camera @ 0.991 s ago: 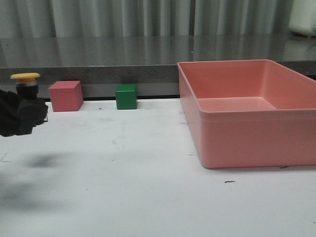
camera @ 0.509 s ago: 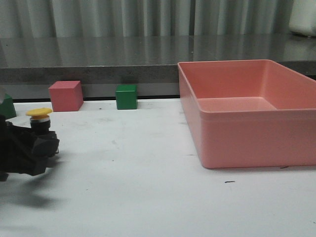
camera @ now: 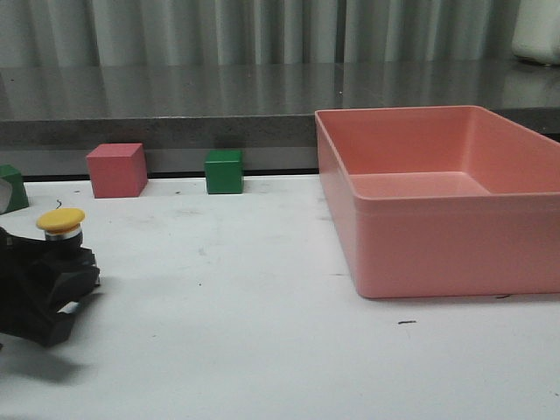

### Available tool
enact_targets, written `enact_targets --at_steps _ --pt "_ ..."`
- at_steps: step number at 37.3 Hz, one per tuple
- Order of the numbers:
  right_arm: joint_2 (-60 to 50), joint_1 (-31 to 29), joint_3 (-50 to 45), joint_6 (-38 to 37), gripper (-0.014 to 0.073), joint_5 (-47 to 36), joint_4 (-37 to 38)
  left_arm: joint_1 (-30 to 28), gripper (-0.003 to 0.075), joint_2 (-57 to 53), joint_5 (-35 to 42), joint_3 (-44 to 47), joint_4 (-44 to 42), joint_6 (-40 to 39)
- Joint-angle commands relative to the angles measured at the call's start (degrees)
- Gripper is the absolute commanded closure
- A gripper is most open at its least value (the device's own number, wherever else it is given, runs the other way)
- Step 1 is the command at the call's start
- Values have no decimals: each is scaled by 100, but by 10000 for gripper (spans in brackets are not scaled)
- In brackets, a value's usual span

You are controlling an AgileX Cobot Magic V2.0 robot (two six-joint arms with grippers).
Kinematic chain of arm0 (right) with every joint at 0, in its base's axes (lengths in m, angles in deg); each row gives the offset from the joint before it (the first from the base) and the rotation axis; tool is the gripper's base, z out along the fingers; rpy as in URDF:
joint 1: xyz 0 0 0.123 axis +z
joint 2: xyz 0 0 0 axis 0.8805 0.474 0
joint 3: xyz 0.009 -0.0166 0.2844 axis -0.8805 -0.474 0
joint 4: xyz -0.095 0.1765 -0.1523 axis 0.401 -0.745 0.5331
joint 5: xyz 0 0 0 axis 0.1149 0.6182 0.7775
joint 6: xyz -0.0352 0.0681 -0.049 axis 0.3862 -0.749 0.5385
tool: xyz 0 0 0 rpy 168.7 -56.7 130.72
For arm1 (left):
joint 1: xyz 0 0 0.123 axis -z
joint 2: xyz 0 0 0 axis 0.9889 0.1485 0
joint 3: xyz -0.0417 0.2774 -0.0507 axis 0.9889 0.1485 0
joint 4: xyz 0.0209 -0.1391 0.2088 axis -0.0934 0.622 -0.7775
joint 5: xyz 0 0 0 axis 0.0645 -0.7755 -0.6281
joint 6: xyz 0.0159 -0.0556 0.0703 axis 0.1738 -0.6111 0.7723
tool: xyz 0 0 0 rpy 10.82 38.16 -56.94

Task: Place and stand button with both arms
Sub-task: 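Lift and rotate the button with the left gripper, cap facing up, then set the button upright on the table and open the left gripper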

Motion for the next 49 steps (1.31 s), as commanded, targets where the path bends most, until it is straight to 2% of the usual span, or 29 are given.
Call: enact_targets --at_steps 1,13,25,29,36,40,45,49 --pt "37 -35 151 58 664 -482 57 -12 341 -166 975 75 50 1" --pt "37 -35 151 58 664 -482 57 -12 160 -374 975 227 197 1" --pt "37 -35 151 58 664 -482 57 55 150 -1405 952 640 289 -34" --pt "37 -35 151 58 664 -482 57 175 153 -1870 698 724 299 -36" --pt "37 -35 151 58 664 -482 57 409 153 -2780 -311 712 460 -550" --pt "37 -35 151 58 664 -482 57 546 153 -3600 -1230 607 526 -718" --pt "37 -35 151 58 664 -482 57 702 153 -4792 -3684 -85 533 -790" --pt "37 -35 151 58 664 -482 57 755 153 -5536 -5108 -710 664 -790"
